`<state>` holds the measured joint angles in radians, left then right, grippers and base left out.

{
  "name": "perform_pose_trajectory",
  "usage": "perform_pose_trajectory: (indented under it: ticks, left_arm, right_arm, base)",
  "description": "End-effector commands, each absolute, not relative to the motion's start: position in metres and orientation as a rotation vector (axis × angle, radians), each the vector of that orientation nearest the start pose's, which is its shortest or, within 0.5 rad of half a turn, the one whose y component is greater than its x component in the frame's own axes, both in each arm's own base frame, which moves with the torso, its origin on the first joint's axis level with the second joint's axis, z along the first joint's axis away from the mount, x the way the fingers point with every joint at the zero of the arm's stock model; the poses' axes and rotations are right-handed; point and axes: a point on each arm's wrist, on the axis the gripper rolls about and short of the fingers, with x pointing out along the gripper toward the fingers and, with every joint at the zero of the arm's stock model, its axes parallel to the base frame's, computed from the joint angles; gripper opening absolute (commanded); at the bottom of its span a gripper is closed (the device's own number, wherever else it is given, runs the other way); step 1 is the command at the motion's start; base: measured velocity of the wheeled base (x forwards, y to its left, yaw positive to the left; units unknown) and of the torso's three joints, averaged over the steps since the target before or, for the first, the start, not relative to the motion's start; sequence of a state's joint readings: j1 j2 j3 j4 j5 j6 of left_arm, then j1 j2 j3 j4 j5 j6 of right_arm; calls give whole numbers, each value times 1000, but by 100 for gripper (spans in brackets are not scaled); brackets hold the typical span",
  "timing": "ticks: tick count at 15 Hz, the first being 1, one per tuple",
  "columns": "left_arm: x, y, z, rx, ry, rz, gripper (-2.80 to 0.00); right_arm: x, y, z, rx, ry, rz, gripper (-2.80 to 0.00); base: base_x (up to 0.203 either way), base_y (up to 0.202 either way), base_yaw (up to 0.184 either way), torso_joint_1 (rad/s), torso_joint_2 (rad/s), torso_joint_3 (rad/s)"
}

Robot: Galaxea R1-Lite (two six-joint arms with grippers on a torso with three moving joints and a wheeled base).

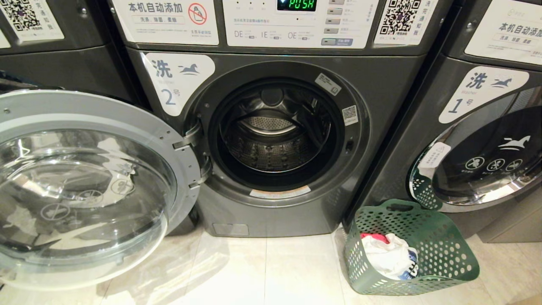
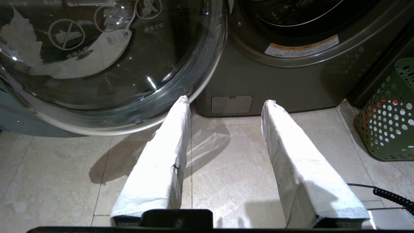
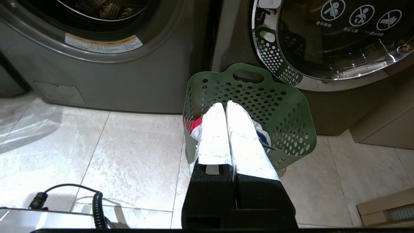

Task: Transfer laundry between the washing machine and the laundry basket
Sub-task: Close the washing machine door with the left hand

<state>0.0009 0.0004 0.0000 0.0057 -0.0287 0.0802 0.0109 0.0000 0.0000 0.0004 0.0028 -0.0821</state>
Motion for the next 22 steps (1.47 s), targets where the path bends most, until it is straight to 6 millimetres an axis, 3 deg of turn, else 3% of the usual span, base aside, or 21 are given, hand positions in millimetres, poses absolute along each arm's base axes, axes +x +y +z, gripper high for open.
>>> perform_pose_trajectory:
  ticks: [1,17,19,22]
  left_arm:
    - [-23,-1,75,80,5,-28,-280]
    - [-23,-1,77,109,-10,-32,-280]
    - [-31,-1,106,133,-103,-24,-280]
    - [-52,0,208,131,-280,27,-280]
  right_arm:
    - [-23,0,76,-83,1,14,-280]
    - [-23,0,76,-81,1,14,-280]
    - [-23,0,75,-78,3,14,-280]
    - [-23,0,75,-78,3,13,-280]
  base:
    - [0,0,0,0,0,0]
    - [0,0,0,0,0,0]
    - [0,0,0,0,0,0]
    - [0,0,0,0,0,0]
